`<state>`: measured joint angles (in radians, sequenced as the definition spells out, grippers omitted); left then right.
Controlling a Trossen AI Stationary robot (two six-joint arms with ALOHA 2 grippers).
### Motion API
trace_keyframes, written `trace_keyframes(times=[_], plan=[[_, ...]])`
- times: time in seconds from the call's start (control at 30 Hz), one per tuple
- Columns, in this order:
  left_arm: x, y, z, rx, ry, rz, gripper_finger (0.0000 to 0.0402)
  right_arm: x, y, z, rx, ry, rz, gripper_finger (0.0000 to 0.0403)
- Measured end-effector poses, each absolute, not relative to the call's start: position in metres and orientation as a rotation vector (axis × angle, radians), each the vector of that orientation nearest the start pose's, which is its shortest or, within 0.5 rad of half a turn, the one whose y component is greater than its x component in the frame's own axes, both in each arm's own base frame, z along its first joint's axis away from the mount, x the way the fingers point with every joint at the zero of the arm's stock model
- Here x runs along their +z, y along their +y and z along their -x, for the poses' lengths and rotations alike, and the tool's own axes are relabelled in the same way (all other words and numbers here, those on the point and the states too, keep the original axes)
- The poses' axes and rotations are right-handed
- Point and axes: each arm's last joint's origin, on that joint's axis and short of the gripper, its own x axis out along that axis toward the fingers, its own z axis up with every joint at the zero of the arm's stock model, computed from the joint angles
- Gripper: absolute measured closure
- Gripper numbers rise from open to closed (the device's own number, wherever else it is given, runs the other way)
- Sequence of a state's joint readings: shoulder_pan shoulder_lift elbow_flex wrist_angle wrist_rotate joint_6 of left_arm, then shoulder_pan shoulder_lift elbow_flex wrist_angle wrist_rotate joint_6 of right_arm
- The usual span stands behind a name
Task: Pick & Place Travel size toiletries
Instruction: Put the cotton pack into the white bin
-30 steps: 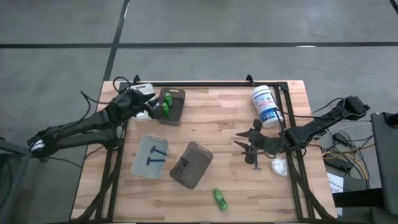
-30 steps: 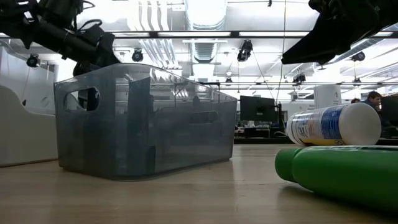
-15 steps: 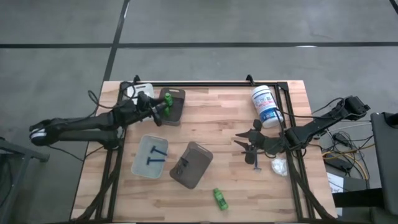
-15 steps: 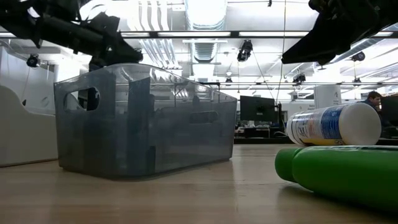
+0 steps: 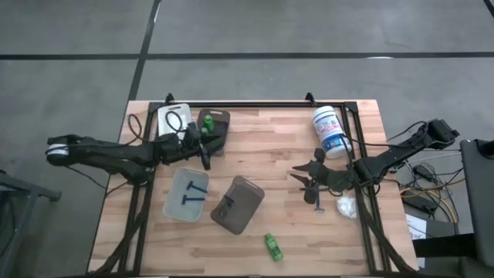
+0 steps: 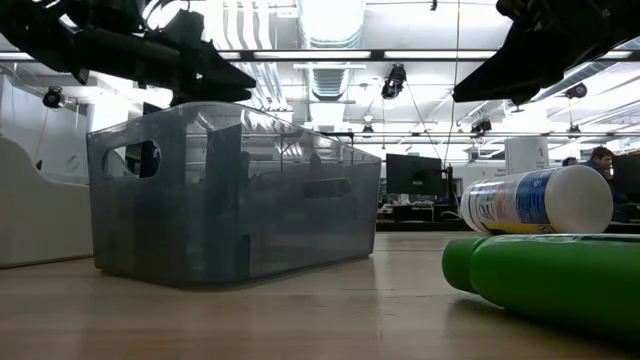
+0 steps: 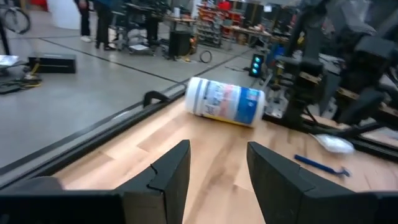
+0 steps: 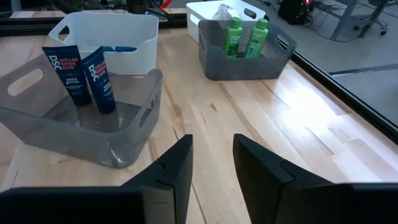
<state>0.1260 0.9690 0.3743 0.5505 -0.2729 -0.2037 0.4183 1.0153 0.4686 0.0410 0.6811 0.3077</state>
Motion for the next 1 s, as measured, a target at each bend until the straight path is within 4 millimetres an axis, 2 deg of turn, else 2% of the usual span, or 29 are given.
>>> trace_keyframes(times=[0.37, 0.7, 1.0], plan=[[0.237, 0.004, -0.241, 0.263, 0.068, 0.121, 0.0239, 0.208, 0.065, -0.190, -0.323, 0.384, -0.051, 0.0256], [0.246, -0.032, -0.284, 0.137, 0.100, 0.019, 0.0239, 0.208, 0.065, -0.190, -0.326, 0.382, -0.068, 0.0213], [0.239, -0.059, -0.310, 0.063, 0.141, -0.020, 0.0239, 0.208, 0.065, -0.190, -0.328, 0.376, -0.113, 0.0191]])
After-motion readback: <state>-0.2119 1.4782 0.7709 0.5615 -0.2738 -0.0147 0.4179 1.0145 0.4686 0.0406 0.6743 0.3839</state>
